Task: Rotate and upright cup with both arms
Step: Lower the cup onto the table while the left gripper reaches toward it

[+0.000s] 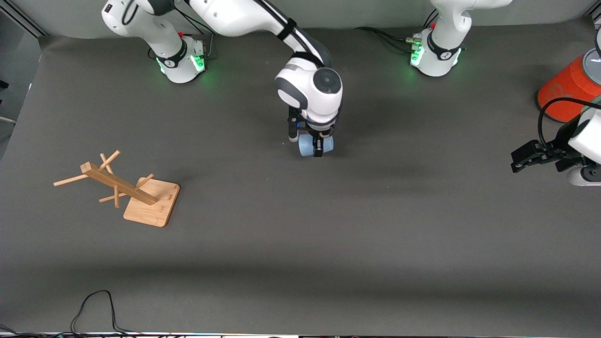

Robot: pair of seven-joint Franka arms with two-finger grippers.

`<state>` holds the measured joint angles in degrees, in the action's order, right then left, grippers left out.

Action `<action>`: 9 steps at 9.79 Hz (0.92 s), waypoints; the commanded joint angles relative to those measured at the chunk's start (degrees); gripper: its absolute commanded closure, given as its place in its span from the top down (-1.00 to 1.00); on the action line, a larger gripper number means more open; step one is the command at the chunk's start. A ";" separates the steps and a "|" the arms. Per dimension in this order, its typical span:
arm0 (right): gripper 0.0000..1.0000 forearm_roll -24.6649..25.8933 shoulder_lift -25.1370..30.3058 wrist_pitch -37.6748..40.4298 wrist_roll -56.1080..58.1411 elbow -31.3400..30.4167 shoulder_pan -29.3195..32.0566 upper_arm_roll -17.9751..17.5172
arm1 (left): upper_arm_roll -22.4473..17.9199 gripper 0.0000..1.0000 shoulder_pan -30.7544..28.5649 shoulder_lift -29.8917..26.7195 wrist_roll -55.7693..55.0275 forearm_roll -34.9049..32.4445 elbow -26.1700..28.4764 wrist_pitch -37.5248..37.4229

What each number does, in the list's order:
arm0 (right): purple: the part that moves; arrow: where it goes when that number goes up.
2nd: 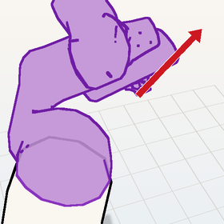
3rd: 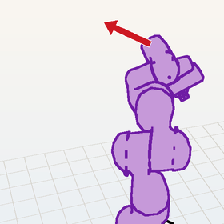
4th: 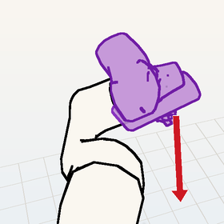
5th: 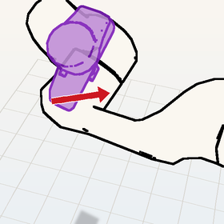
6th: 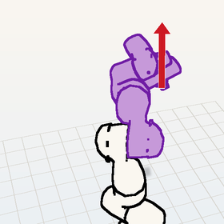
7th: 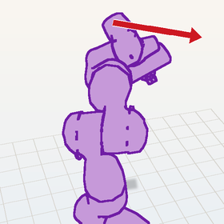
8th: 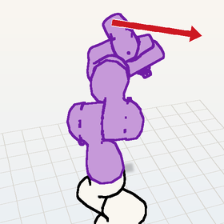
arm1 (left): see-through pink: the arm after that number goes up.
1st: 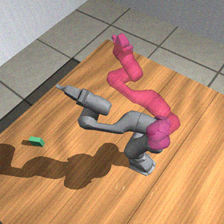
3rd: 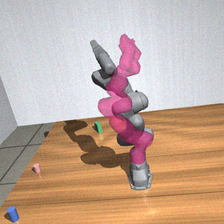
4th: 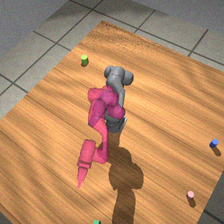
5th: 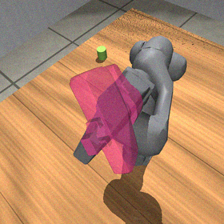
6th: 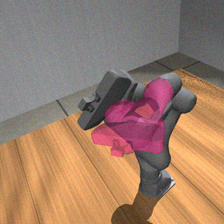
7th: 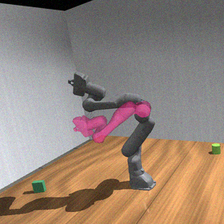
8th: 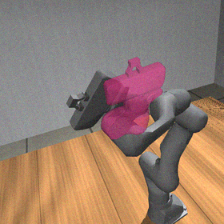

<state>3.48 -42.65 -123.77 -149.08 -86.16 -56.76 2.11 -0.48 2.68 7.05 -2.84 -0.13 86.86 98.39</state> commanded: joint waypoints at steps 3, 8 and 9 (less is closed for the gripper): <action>0.25 1.62 -4.72 -4.20 -4.20 3.01 -1.25 0.96 | 0.30 1.00 2.06 0.07 -8.20 -0.58 -0.55 -1.35; 1.00 1.62 -3.77 -4.12 -4.47 3.10 -0.37 1.23 | 1.26 1.00 3.29 0.16 -8.32 -2.34 -1.08 -7.24; 1.00 1.62 -2.19 -3.59 -4.55 3.63 -0.11 1.31 | 2.66 1.00 4.51 0.68 -8.84 -2.68 -0.99 -7.33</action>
<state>3.63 -46.61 -128.18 -151.68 -83.58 -57.08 3.39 1.12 5.15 7.10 -10.11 -1.36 86.83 92.52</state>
